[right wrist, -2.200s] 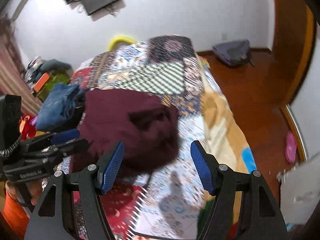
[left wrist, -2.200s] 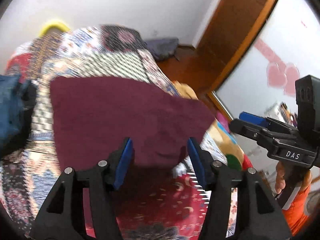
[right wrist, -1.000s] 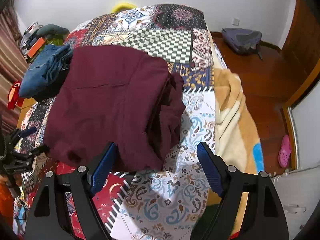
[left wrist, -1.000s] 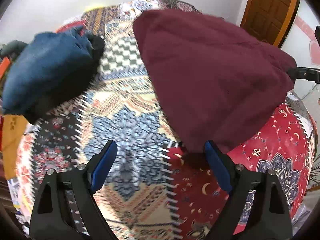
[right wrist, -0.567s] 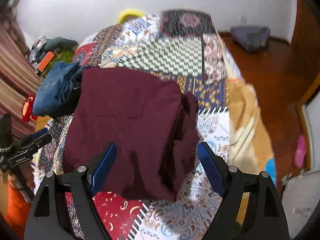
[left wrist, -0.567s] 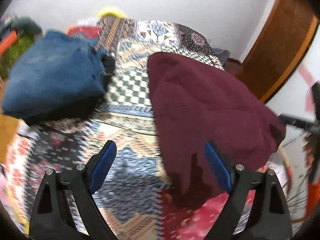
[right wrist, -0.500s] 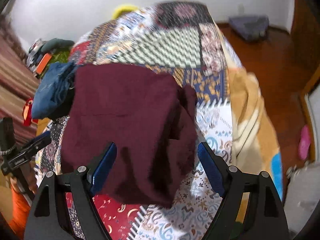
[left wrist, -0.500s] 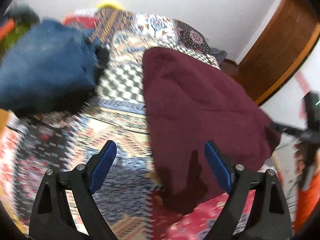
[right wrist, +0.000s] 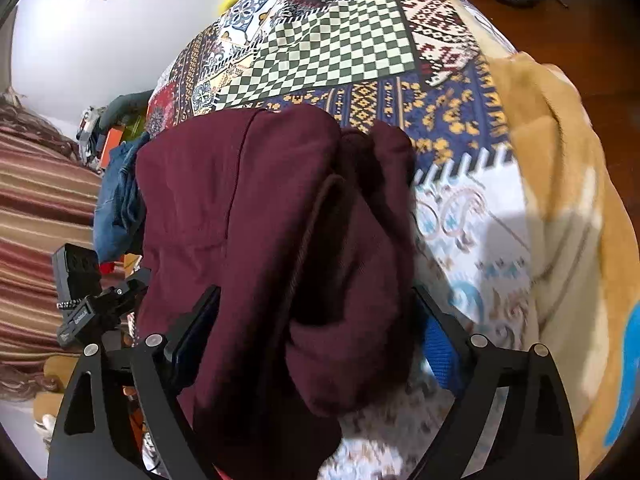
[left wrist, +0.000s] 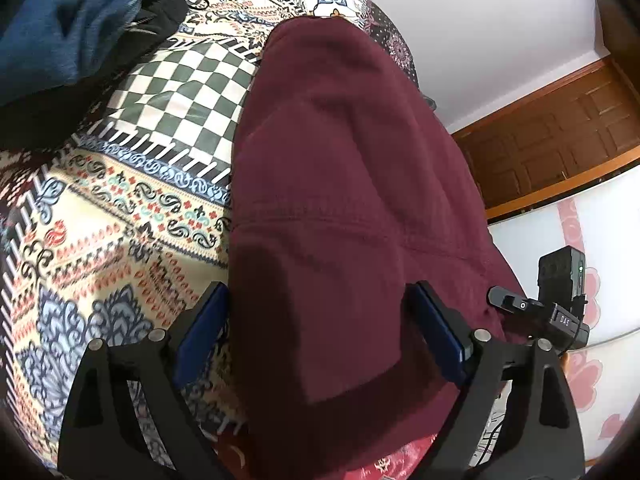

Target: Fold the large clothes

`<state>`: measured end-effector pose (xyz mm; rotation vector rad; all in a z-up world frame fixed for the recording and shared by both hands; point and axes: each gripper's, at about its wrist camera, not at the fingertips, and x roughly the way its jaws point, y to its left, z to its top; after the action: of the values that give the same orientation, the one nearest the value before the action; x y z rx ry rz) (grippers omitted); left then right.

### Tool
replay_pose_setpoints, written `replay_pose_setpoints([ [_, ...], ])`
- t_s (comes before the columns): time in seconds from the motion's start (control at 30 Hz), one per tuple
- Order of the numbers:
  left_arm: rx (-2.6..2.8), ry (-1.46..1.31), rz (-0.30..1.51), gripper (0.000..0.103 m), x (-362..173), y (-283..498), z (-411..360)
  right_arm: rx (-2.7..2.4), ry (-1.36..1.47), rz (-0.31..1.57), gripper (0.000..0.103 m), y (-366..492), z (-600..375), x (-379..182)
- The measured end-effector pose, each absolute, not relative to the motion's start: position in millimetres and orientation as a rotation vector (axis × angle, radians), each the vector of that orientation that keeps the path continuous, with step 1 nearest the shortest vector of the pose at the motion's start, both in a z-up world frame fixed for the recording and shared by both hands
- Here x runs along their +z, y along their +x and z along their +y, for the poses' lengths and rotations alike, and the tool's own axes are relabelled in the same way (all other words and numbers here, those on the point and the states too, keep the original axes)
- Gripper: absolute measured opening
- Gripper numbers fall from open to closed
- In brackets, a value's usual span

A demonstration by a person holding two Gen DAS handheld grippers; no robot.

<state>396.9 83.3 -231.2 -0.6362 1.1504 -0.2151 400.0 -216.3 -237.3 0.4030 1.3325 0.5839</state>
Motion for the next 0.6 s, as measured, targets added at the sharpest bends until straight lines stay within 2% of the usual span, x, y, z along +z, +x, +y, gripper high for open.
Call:
replay_pose_setpoints([
  [0.2, -0.271, -0.793, 1.22, 0.096, -260.0, 411.8, 82.1, 0.588, 0.423, 1.334, 0.088, 405.8, -217.0, -239.3],
  [0.27, -0.281, -0.84, 1.222, 0.096, -265.5, 413.3, 84.0, 0.592, 0.441, 1.331, 0.081, 404.5, -219.5, -239.3],
  [0.3, -0.283, -0.832, 1.221, 0.095, -263.8, 413.2, 82.4, 0.601, 0.449, 1.331, 0.073, 404.0, -220.7, -238.8],
  [0.33, -0.286, -0.812, 1.219, 0.091, -260.3, 412.5, 79.0, 0.608, 0.455, 1.328, 0.065, 402.4, -221.1, -236.9],
  [0.4, -0.288, -0.773, 1.216, 0.086, -252.2, 411.3, 72.4, 0.604, 0.453, 1.324, 0.058, 402.1, -220.1, -233.3],
  [0.5, -0.302, -0.762, 1.207, 0.07, -239.6, 409.4, 70.7, 0.585, 0.454, 1.317, 0.048, 400.4, -217.3, -227.8],
  [0.57, -0.312, -0.762, 1.182, 0.054, -226.2, 405.7, 74.0, 0.583, 0.463, 1.322, 0.042, 398.1, -214.9, -222.3],
  [0.6, -0.318, -0.754, 1.168, 0.05, -217.4, 404.9, 75.6, 0.588, 0.469, 1.322, 0.038, 396.5, -212.7, -218.8],
])
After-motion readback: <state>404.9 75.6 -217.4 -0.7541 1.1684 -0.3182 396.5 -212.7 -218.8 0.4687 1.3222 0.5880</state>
